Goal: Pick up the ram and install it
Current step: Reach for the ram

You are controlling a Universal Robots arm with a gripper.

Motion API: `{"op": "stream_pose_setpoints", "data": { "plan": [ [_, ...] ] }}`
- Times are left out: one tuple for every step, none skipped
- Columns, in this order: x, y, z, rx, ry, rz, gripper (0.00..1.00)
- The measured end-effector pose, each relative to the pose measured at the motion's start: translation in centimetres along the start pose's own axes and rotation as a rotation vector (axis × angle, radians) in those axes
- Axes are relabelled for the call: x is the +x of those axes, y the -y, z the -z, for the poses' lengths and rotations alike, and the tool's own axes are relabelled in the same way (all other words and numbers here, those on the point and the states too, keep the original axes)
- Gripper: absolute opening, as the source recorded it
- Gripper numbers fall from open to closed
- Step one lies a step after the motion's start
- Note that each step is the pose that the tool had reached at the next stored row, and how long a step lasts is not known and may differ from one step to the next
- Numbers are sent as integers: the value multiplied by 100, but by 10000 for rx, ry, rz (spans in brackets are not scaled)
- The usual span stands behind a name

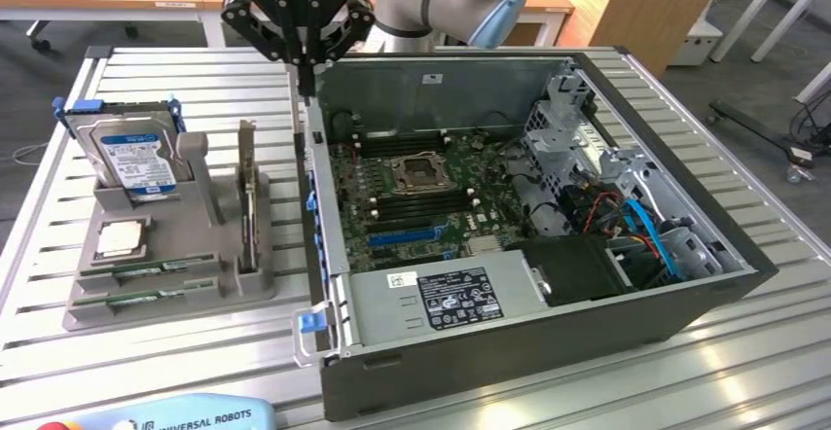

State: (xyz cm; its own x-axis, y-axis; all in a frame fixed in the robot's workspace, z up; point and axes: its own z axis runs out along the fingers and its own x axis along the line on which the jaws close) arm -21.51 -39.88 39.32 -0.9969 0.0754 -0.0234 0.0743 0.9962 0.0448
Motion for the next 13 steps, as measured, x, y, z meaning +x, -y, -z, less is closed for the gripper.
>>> {"op": "stream_pose_setpoints", "data": {
  "plan": [
    [18, 1, 1, 1, -1, 1, 10],
    [38, 3, 1, 0, 0, 0, 10],
    [57, 4, 2, 0, -1, 1, 10],
    [77, 6, 3, 1, -1, 2, 10],
    [97, 7, 3, 1, -1, 2, 10],
    [118, 9, 3, 0, 0, 2, 10],
    [142, 11, 4, 1, 0, 1, 10],
    [161, 12, 4, 0, -1, 1, 10],
    [181, 14, 5, 1, -1, 1, 10],
    [201, 15, 5, 0, 0, 1, 10],
    [221, 16, 6, 1, -1, 1, 10],
    [239, 18, 6, 1, 0, 0, 10],
    [259, 20, 7, 0, 0, 2, 10]
  ]
}}
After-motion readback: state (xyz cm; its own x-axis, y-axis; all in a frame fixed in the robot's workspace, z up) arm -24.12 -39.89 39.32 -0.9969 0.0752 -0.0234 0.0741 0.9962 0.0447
